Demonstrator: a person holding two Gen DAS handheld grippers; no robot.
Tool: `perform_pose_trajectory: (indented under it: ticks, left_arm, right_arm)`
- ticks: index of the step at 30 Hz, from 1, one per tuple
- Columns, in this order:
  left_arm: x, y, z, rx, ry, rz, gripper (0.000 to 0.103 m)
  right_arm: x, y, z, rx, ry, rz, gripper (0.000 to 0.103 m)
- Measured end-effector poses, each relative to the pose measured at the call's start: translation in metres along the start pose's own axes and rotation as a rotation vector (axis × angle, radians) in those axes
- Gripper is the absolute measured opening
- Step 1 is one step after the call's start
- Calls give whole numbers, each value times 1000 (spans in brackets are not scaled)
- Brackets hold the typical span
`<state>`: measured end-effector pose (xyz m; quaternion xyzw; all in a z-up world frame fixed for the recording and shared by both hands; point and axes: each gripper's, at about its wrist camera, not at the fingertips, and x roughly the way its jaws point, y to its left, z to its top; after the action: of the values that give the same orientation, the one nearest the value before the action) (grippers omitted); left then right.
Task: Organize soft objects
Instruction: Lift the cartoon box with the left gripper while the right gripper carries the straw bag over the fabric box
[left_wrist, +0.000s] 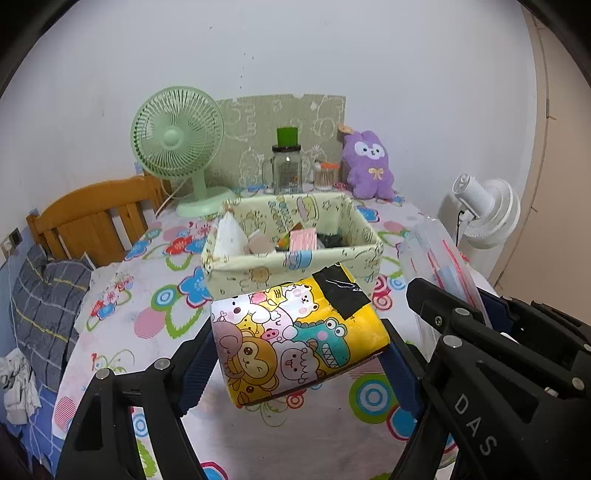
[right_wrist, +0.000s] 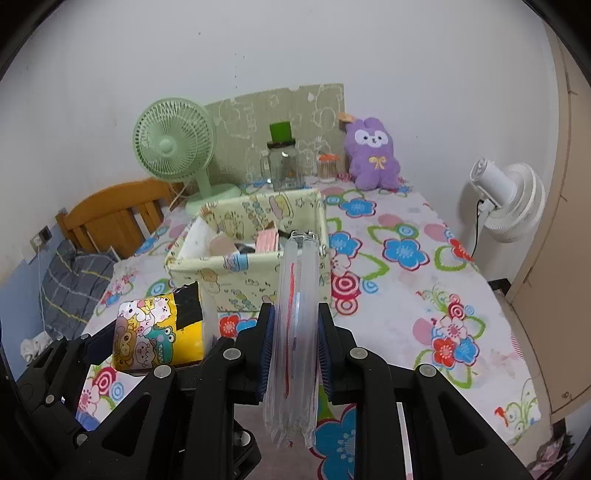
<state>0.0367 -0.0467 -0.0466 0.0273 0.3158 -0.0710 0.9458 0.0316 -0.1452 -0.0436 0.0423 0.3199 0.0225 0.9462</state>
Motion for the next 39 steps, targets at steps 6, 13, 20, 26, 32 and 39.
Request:
perform_pose_trajectory:
  ticks: [6, 13, 20, 26, 32, 39]
  left_arm:
    - [-13, -2, 10, 6, -31, 4, 83]
    - [-21, -3, 22, 7, -65, 7, 83]
    - [-16, 1, 32, -4, -80, 11, 82]
    - [-4, 4, 41, -11, -81, 8, 83]
    - [11, 10, 52, -15, -83, 7, 83]
    - [26, 16, 62, -18, -75, 9, 83]
  right_arm:
    - [-15, 0, 9, -5, -30, 5, 25]
    - [-24, 0, 23, -13, -65, 12, 25]
    - [-20, 2, 34, -19, -82, 21, 25]
    - [-7, 3, 44, -22, -83, 18, 25]
    - [9, 5, 56, -25, -85, 16, 25]
    - [29, 8, 69, -27, -78, 17, 25]
